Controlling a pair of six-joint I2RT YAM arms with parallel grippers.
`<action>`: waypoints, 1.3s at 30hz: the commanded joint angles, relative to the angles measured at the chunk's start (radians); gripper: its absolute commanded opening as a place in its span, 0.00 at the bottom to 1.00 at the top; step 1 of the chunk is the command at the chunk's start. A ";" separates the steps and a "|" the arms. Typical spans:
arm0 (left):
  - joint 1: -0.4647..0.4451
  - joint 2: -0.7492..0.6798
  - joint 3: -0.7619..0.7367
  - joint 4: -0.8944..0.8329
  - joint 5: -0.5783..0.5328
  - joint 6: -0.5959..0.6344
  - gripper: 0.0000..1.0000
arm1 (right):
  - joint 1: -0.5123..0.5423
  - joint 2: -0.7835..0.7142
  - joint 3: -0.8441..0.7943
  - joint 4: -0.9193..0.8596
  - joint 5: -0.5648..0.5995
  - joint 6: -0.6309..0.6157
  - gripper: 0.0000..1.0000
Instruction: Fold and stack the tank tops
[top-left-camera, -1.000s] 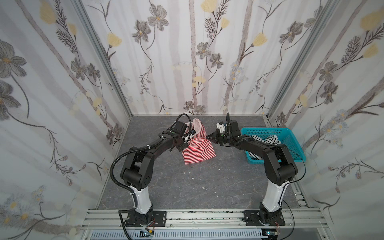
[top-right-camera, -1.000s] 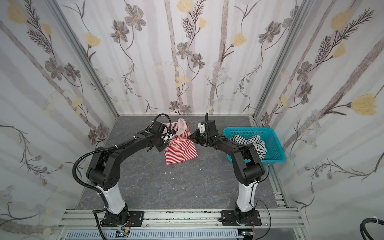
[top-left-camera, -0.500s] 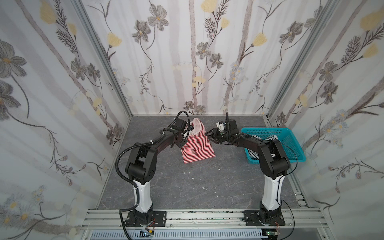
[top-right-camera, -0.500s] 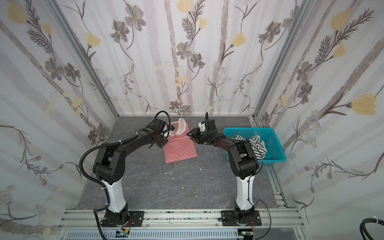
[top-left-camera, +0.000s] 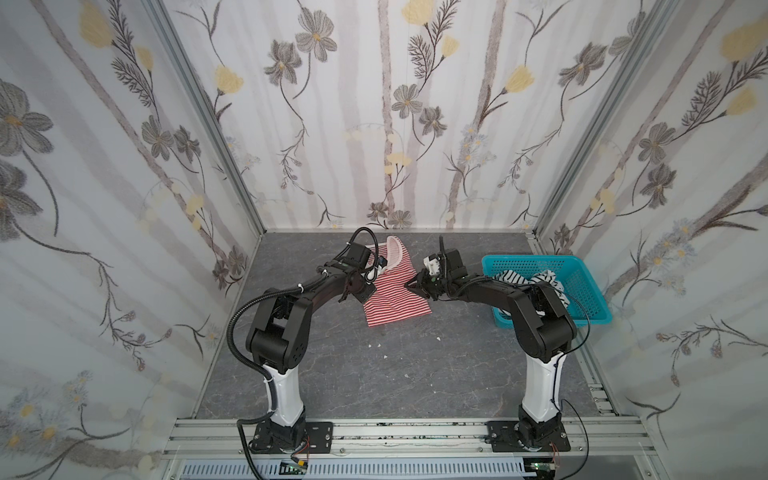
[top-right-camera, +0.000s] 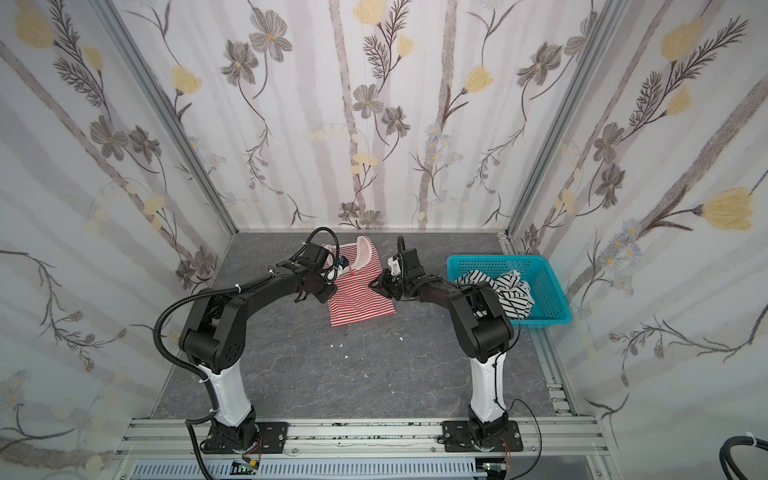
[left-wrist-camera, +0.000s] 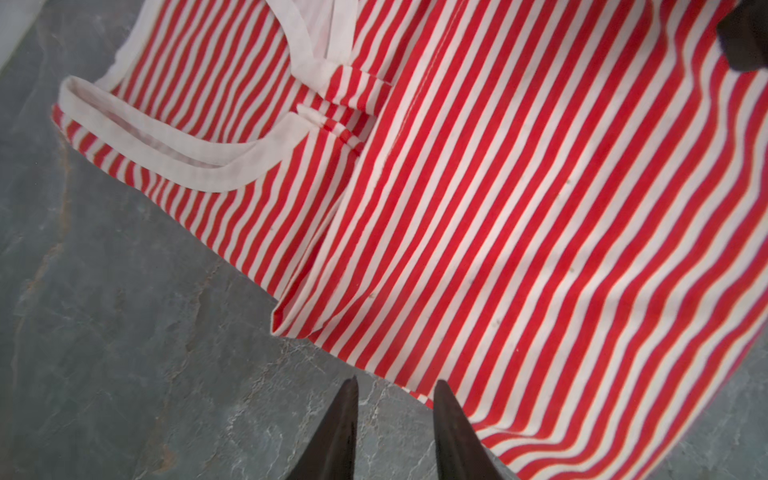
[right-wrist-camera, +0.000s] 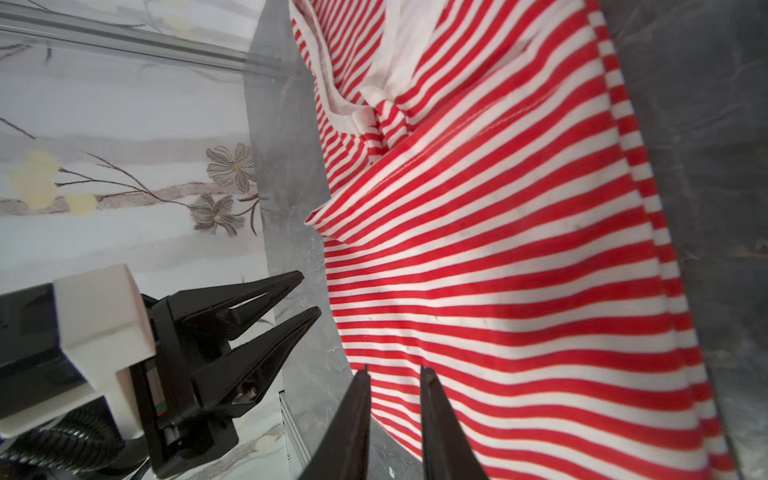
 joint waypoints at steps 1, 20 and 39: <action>0.001 0.038 0.012 0.019 0.003 -0.007 0.35 | -0.001 0.025 -0.002 0.009 0.048 0.006 0.23; 0.000 -0.082 -0.035 0.032 -0.137 -0.018 0.43 | 0.012 -0.202 -0.184 -0.008 0.104 -0.046 0.52; -0.038 -0.469 -0.516 0.256 0.029 -0.043 0.61 | 0.007 -0.346 -0.493 0.194 0.113 0.022 0.64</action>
